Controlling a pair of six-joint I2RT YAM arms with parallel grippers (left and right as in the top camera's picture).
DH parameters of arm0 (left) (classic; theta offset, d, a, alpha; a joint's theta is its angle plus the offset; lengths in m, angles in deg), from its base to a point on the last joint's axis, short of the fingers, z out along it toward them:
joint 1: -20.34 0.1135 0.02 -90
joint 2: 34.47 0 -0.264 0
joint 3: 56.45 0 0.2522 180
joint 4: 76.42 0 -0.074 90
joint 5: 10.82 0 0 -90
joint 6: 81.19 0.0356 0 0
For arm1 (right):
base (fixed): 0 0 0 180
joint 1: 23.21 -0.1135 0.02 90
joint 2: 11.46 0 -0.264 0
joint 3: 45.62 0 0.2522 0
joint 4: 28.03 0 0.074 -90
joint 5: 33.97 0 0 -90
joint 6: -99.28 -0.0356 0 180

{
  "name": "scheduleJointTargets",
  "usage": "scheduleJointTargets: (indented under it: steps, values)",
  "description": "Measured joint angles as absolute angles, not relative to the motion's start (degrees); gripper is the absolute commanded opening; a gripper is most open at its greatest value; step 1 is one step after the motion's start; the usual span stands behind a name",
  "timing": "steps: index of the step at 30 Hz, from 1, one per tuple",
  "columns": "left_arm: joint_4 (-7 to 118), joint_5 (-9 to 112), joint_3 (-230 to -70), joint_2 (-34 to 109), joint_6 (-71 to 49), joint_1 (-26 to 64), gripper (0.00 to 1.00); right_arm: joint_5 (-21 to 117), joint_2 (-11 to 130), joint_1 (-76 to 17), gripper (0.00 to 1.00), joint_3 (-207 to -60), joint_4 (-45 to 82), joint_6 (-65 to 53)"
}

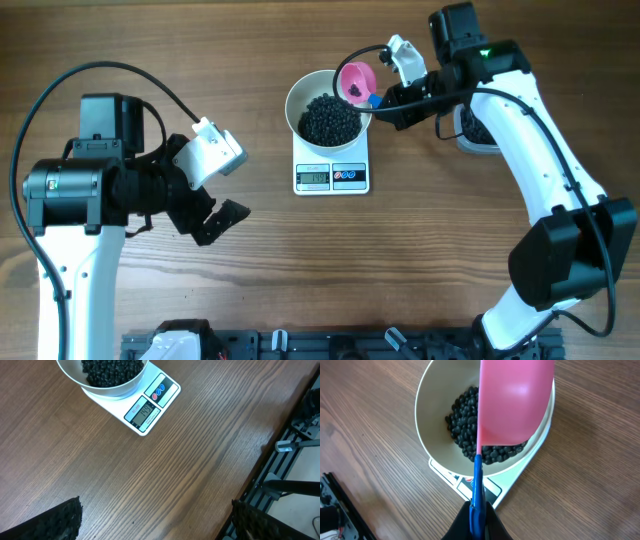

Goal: Scoop item into bowl and weigh 150g on scale
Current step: 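Tilt the scoop to pour the beans into the white bowl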

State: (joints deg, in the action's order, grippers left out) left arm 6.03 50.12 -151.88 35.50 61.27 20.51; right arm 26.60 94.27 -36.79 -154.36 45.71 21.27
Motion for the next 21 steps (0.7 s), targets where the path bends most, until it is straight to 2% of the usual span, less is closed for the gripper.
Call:
scheduleJointTargets:
  steps: [6, 14, 21]
  values:
    - [6.0, 50.1, -151.9, 35.5, 61.3, 20.5, 1.0, 29.3, 94.3, -42.6, 0.04, -154.4, 46.5, 21.3]
    - [6.1, 50.1, -151.9, 35.5, 61.3, 20.5, 1.0, 43.1, 94.3, -47.1, 0.04, -156.3, 35.5, 12.6]
    - [6.0, 50.1, -151.9, 35.5, 61.3, 20.5, 1.0, 42.4, 94.3, -47.5, 0.04, -156.8, 39.5, 5.6]
